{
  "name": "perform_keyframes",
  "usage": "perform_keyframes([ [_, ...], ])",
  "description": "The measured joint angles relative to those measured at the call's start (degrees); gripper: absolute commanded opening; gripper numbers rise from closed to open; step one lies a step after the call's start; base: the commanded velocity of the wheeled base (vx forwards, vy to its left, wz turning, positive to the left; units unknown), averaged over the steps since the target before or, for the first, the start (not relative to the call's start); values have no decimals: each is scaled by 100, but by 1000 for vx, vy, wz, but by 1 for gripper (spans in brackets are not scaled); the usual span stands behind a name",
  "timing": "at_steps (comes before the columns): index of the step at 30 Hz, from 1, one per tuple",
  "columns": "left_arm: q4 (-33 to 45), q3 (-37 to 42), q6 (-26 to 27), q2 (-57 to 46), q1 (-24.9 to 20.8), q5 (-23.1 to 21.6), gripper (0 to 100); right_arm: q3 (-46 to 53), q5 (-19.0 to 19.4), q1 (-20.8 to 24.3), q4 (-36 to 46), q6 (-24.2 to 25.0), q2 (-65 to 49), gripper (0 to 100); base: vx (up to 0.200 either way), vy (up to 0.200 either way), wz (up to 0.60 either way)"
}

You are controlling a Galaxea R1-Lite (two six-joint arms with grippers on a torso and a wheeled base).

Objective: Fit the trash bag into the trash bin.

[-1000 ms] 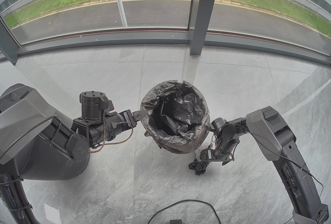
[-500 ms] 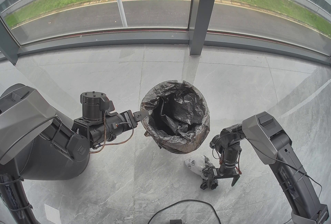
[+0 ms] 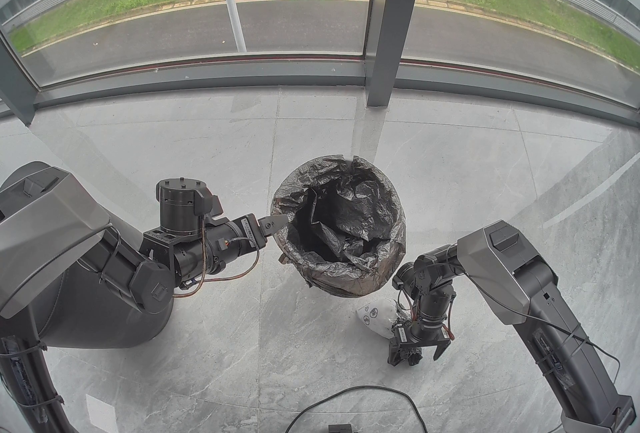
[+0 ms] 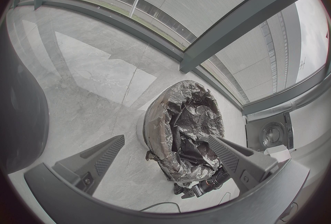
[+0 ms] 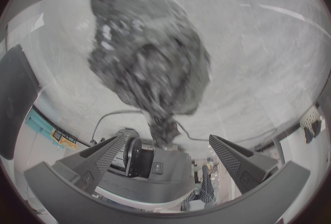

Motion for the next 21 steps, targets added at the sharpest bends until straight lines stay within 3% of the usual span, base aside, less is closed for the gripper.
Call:
perform_keyframes([
  [5,1,0,2,2,-1,0,100,0,-6,-9,-438,-369,-23,100,0,0,0],
  [15,-240,35,9,66,-6,6,100,-2,33,-69,-547,-1686,-362,100,0,0,0],
  [21,-289,61,9,104,-11,9,100,-2,29,-28,-586,-2083,-455,100,0,0,0],
])
